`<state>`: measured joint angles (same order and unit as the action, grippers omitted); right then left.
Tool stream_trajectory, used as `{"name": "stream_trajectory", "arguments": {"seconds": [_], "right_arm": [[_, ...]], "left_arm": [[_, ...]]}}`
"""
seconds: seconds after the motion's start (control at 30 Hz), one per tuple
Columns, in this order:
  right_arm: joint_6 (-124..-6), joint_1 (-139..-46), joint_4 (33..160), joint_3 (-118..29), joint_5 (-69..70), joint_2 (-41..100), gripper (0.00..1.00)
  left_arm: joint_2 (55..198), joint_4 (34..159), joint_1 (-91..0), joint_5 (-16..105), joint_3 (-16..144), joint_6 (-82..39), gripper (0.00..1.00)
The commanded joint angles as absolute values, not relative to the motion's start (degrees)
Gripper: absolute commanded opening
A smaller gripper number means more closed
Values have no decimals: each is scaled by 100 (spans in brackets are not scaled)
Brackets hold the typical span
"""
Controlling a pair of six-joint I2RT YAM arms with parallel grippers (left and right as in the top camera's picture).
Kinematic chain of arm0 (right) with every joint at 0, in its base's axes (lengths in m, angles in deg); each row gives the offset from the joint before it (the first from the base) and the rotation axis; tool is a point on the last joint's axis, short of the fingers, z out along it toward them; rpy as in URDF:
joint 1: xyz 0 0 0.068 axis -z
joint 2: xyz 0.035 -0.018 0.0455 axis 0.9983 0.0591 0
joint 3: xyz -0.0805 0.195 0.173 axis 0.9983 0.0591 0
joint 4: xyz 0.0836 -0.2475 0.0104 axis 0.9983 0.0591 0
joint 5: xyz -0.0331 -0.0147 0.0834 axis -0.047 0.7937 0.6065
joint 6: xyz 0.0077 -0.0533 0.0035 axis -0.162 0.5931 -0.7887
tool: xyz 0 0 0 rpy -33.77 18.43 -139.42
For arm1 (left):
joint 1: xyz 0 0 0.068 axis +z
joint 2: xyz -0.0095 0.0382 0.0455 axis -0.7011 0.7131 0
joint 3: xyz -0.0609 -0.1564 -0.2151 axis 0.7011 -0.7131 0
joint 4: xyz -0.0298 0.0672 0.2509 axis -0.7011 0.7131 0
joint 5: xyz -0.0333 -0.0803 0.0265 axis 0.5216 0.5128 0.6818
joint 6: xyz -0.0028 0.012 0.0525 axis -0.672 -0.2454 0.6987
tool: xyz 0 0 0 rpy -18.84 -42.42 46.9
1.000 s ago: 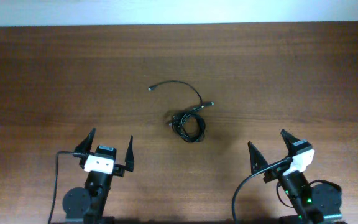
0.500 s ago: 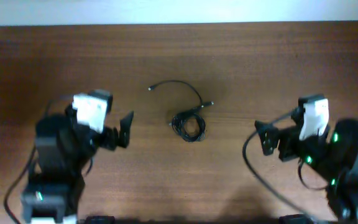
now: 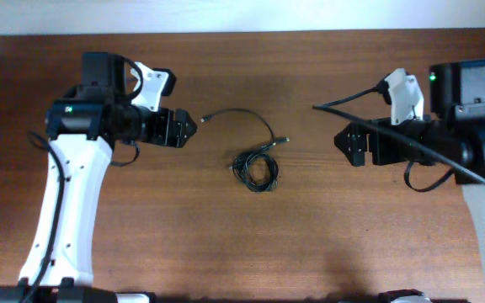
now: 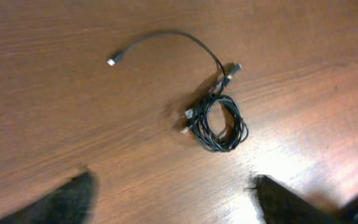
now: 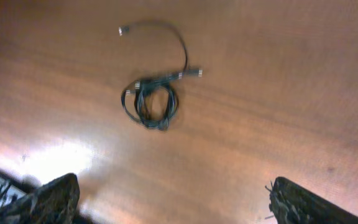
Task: Untangle cables
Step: 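Move both grippers forward toward the black cable bundle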
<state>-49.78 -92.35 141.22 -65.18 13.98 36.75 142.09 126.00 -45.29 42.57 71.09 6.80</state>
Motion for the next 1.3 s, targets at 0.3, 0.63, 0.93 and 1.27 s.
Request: {"name": "stream_trajectory", "arguments": {"seconds": [0.3,0.63,0.93,1.27], "right_arm": [[-4941,-9255,14465,-6616,972,4023,99],[-4941,-9255,14467,-6616,786,4023,99],[-4943,-9255,14470,-6616,786,4023,99],[-4941,-9255,14467,-6616,786,4023,99]], "left_arm": [[15009,12742,-6621,1988,7205,-2693,65],[16403,12604,-7490,1440,7199,-4098,62],[17212,12397,-7624,1440,7192,-4111,45],[17265,11929,-7624,1435,6744,-4109,20]]}}
